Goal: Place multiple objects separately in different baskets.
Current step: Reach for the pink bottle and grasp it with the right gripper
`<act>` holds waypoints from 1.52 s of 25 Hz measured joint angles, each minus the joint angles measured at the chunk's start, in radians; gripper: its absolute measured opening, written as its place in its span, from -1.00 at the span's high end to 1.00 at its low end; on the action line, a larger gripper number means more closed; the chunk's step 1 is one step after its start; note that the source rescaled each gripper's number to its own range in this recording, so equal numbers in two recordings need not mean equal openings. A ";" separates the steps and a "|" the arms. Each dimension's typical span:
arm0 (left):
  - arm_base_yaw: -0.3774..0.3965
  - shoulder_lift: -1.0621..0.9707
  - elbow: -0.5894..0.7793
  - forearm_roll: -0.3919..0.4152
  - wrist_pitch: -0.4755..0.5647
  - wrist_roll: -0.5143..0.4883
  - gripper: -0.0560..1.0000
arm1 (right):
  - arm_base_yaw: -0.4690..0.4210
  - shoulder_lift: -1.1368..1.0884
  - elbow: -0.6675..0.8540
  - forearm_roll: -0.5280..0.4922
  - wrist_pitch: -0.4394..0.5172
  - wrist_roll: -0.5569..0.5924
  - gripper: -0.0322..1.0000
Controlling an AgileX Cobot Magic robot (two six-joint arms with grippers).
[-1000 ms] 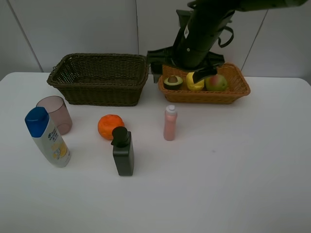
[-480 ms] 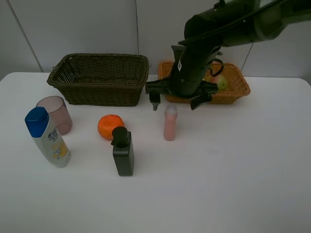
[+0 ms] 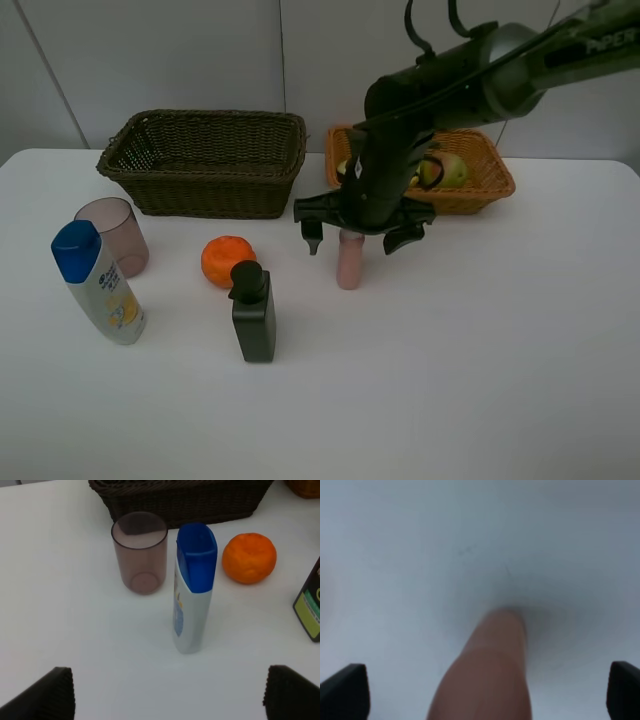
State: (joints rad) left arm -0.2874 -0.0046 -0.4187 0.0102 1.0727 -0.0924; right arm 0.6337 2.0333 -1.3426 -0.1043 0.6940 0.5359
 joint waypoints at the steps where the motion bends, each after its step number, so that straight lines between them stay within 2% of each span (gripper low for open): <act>1: 0.000 0.000 0.000 0.000 0.000 0.000 -0.99 | 0.000 0.003 0.000 0.003 0.000 -0.005 -1.00; 20: 0.000 0.000 0.000 0.000 0.000 0.000 -0.99 | 0.000 0.005 0.000 0.006 -0.006 -0.021 -1.00; 22: 0.000 0.000 0.000 0.000 0.000 0.000 -0.99 | 0.000 0.005 0.000 -0.004 -0.005 -0.020 -0.94; 24: 0.000 0.000 0.000 0.000 0.000 0.000 -0.99 | 0.000 0.005 0.000 -0.013 0.000 -0.016 -0.76; 26: 0.000 0.000 0.000 0.000 0.000 0.000 -0.99 | 0.000 0.005 0.000 -0.013 0.002 -0.012 -0.42; 28: 0.000 0.000 0.000 0.000 0.000 0.000 -0.99 | 0.000 0.005 0.000 -0.012 0.002 -0.012 0.06; 31: 0.000 0.000 0.000 0.000 0.000 0.000 -0.99 | 0.000 0.005 0.000 -0.012 0.003 -0.012 0.93; 38: 0.000 0.000 0.000 0.000 0.000 0.000 -0.99 | 0.000 0.005 0.000 -0.013 0.006 -0.010 0.93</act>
State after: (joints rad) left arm -0.2874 -0.0046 -0.4187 0.0102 1.0727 -0.0924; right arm 0.6337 2.0383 -1.3426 -0.1170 0.6996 0.5257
